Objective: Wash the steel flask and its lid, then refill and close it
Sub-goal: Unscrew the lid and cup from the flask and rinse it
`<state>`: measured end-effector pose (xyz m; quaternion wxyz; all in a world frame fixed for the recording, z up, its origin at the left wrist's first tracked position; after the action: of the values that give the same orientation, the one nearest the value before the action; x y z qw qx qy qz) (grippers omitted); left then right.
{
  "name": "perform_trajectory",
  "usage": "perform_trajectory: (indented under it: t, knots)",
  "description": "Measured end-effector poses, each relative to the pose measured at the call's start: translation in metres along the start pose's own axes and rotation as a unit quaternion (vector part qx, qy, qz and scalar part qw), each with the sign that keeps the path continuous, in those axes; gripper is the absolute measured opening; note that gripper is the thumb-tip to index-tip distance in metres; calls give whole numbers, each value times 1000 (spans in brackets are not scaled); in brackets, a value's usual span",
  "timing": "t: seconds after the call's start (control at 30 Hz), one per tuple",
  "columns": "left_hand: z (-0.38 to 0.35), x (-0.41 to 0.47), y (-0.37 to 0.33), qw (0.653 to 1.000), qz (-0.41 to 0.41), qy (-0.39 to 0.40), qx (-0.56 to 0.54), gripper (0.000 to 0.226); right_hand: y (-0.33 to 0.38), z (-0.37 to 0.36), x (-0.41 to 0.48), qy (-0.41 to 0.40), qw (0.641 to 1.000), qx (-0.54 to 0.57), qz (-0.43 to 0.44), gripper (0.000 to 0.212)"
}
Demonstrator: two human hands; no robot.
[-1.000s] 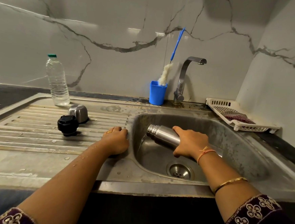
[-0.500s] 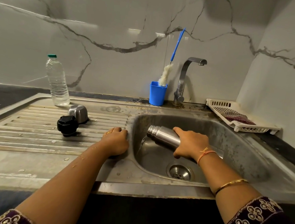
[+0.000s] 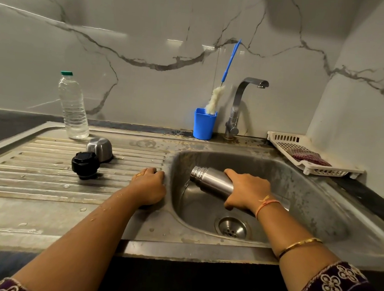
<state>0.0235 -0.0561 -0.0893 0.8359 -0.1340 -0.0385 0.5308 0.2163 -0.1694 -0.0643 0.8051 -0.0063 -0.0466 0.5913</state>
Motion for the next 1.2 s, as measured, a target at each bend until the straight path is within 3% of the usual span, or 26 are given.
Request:
perform_trajectory:
  t: [1.2]
  knots:
    - [0,2,0,1000,2,1,7,50,1,-1,-2,16,1000,1,-8,80]
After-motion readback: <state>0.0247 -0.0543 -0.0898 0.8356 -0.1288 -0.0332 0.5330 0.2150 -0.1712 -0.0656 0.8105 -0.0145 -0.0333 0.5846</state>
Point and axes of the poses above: each hand's wrist, its own x-axis towards the middle knuckle, its own z-axis out of the back of the hand, y = z × x, the point moved 9 cm from there along x, towards the middle knuckle, and after that the axes turned 11 degrees about z, right-handed, at the moved point
